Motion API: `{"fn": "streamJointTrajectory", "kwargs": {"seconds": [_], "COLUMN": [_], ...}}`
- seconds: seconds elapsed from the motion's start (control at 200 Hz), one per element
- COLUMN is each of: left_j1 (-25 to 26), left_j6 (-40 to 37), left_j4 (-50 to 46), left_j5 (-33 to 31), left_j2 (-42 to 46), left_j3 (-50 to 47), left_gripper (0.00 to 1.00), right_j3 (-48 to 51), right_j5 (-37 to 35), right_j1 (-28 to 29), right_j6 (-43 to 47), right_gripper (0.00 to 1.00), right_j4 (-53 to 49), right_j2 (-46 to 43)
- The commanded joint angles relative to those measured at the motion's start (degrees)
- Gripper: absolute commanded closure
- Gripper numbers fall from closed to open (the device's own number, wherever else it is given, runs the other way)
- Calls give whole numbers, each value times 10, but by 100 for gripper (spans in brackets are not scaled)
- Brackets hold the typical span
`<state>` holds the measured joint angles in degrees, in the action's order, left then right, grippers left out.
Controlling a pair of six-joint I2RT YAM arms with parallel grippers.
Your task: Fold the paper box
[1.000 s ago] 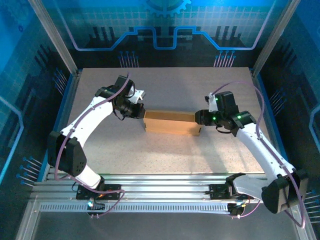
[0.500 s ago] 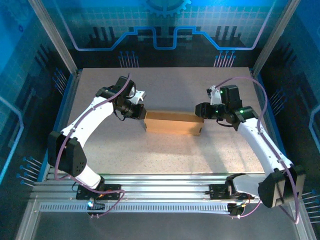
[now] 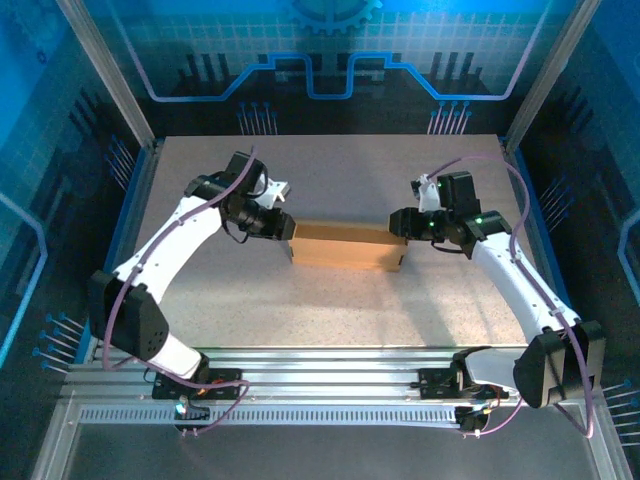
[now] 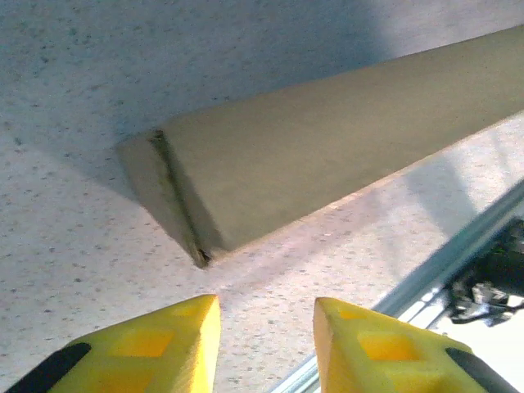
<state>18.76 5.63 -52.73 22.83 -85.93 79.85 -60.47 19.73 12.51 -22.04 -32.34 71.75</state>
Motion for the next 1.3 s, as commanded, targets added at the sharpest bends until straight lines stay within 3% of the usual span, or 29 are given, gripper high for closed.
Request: {"fn": "streamJointTrajectory", "kwargs": {"seconds": [0.0, 0.28, 0.851, 1.296], "left_j1": [-22, -45, -33, -17], "left_j6": [21, 41, 69, 60], "left_j4": [-7, 61, 151, 148], "left_j5": [84, 147, 179, 133], "left_j2": [36, -2, -50, -55], "left_j3": [21, 17, -35, -77], "left_gripper": [61, 60, 57, 60], "right_j3": [18, 40, 64, 69], "right_j5": [15, 20, 17, 16], "right_j1": [-8, -9, -9, -9], "right_j6": [8, 9, 10, 12], "right_gripper": [66, 64, 64, 63], "right_j4": [-2, 5, 10, 11], "right_j2": [-4, -7, -12, -9]}}
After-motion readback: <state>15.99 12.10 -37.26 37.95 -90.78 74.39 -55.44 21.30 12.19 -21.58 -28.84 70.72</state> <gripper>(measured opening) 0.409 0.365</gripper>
